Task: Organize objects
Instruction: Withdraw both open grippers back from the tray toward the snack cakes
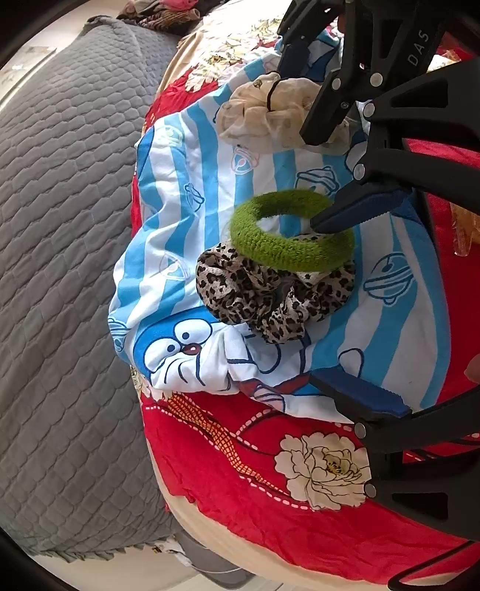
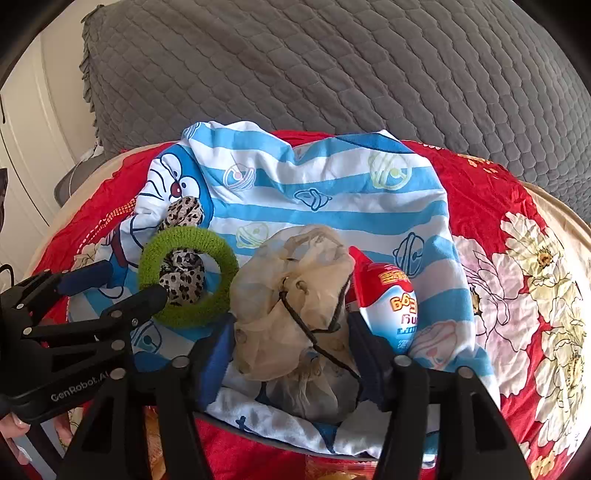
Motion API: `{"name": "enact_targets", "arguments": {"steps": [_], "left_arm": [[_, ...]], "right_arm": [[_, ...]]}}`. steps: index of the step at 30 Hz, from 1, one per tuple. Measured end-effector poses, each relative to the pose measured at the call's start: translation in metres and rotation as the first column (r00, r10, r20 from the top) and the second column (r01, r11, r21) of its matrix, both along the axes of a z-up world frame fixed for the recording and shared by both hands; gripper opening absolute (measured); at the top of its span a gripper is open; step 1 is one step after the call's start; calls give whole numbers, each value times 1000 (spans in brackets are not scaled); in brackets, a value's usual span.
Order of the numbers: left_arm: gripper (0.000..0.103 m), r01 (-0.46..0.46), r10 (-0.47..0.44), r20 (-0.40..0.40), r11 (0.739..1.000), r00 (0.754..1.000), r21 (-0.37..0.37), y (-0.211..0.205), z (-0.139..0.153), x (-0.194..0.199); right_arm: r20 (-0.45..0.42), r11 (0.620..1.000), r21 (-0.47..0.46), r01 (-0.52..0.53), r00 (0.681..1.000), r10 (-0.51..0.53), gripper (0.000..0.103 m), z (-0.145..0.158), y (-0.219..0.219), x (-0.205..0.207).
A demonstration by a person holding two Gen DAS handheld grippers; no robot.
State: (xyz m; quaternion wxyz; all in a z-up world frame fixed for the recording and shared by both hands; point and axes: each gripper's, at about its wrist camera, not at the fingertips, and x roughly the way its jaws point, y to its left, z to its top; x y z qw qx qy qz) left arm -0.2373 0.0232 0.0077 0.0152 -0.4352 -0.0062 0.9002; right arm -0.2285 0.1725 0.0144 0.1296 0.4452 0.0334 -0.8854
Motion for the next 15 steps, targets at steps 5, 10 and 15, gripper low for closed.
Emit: {"name": "enact_targets", "arguments": {"steps": [5,10,15], "left_arm": [[79,-4,4,6,1000,1000,7,0,0,2],[79,-9,9,6,1000,1000,14,-2,3,5],[79,-18,18,-2,1000,1000,19,-6,9,10]], "right_arm": [[0,1000,3,9,1000,-9,72,1,2,1],[-17,1000,26,1,1000,0,80,4,0,5],[-26,1000,19,17,1000,-16,82,10,6,9]]}}
